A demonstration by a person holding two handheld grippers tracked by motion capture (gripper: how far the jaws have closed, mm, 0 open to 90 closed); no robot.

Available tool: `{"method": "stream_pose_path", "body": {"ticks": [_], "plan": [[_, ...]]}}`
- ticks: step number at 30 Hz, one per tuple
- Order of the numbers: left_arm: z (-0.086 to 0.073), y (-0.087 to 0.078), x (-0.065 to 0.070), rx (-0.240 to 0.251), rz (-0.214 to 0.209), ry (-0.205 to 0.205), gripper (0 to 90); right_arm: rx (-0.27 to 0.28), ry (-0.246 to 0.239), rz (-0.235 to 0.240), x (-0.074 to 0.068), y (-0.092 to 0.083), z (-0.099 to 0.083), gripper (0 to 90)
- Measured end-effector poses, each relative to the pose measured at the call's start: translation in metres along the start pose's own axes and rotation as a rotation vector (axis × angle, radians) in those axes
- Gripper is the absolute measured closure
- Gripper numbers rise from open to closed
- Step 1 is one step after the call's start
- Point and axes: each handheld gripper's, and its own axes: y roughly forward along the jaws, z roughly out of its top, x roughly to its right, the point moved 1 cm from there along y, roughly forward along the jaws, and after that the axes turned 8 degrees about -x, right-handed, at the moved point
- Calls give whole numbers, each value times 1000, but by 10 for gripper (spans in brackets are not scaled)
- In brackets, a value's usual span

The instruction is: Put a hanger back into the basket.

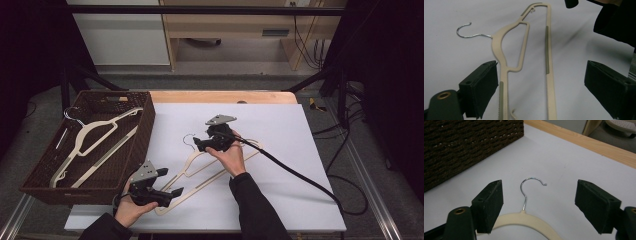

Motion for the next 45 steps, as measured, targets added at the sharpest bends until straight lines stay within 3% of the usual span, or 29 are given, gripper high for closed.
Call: {"method": "stream_pose_path", "body": {"ticks": [5,12,17,20,27,30,45], "plan": [[-3,0,1,-7,-13,-3,113,-37,-15,2,-5,18,3,277],[-5,1,-1,-9,1,2,114,-79,-14,-17,-5,38,3,329],[-5,2,-1,-14,0,-2,116,-95,-17,-14,-4,46,3,377],[-6,3,1,-18,-24,-16,116,-100,-21,-10,-3,50,2,404],[-7,4,-1,-27,0,-4,119,-130,-11,-3,-3,60,1,487],[-6,3,-2,-19,2,-1,120,-153,-31,-9,-4,64,1,527],[-7,5,-3,-27,3,-7,124,-244,-13,0,-9,83,-6,728]]}}
